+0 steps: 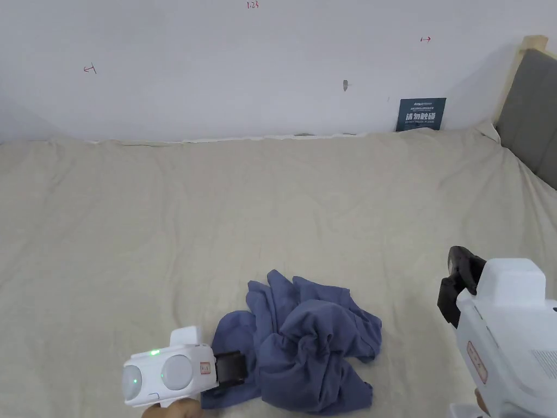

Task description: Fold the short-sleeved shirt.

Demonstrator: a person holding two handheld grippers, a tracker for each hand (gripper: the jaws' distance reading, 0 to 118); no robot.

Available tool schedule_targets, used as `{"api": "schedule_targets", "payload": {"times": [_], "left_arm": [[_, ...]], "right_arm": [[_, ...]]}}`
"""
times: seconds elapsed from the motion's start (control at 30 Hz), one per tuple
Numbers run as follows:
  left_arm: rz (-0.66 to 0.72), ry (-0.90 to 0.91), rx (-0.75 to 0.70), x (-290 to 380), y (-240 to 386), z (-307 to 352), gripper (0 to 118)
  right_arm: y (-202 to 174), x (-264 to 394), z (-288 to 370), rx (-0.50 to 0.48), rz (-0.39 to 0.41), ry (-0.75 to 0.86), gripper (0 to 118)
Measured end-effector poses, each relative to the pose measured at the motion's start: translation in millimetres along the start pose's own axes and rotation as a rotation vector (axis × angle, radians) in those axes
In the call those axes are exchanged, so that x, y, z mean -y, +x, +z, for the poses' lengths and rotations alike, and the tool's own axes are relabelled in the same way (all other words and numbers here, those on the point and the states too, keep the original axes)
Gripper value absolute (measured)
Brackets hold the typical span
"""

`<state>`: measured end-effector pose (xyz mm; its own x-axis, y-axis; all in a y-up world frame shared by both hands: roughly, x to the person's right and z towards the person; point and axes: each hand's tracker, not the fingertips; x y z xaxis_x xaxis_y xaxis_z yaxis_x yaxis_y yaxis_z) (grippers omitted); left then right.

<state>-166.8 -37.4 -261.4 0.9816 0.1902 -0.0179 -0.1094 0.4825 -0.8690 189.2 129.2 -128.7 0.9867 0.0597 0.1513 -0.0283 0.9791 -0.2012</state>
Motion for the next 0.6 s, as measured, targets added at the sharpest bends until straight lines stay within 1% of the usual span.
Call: {"api": "schedule_targets", "payload": {"times": [0.03, 0.1, 0.17, 0.2, 0.23, 0.27, 0.3, 0.33, 0.37, 0.4, 0.43, 0.47, 0.5, 0.53, 0.6], "left_arm": [[-0.002, 0.007, -0.017, 3, 2, -5, 109], [-0.031, 0.001, -0.036, 4, 4, -14, 98], [-0.080, -0.020, -0.052, 7, 10, -22, 73], [-0.105, -0.029, -0.050, 9, 13, -26, 57], [-0.142, -0.005, -0.090, 12, 16, -27, 53], [-0.163, 0.011, -0.082, 13, 19, -25, 49], [-0.170, 0.015, -0.081, 15, 21, -26, 36], [-0.168, 0.018, -0.050, 14, 21, -23, 3], [-0.155, 0.015, 0.022, 12, 21, -22, 2], [-0.121, 0.002, 0.021, 10, 21, -19, 2], [-0.128, -0.001, 0.013, 8, 22, -16, 2], [-0.136, 0.020, 0.034, 8, 21, -11, 2], [-0.137, 0.069, 0.041, 8, 20, -3, 2], [-0.148, 0.095, 0.043, 8, 20, 5, 2], [-0.155, 0.144, 0.102, 6, 17, 17, 2]], "right_arm": [[1, 2, -2, 0.002, 0.001, -0.005, 2], [3, 5, -5, 0.004, 0.004, -0.019, 2], [4, 8, -9, 0.005, 0.006, -0.032, 2], [5, 10, -11, 0.005, 0.009, -0.039, 2], [5, 12, -13, 0.005, 0.013, -0.045, 2], [6, 13, -15, 0.005, 0.015, -0.052, 2], [7, 15, -18, 0.003, 0.017, -0.062, 2], [7, 17, -23, 0.002, 0.020, -0.079, 2], [7, 20, -27, 0.000, 0.022, -0.095, 2], [7, 23, -34, -0.003, 0.022, -0.120, 3], [7, 26, -42, -0.005, 0.015, -0.146, 3], [8, 29, -52, -0.011, 0.008, -0.184, 6], [7, 32, -63, -0.018, 0.003, -0.228, 14], [6, 37, -77, -0.036, -0.007, -0.274, 31], [3, 47, -106, -0.065, -0.018, -0.385, 61]]}}
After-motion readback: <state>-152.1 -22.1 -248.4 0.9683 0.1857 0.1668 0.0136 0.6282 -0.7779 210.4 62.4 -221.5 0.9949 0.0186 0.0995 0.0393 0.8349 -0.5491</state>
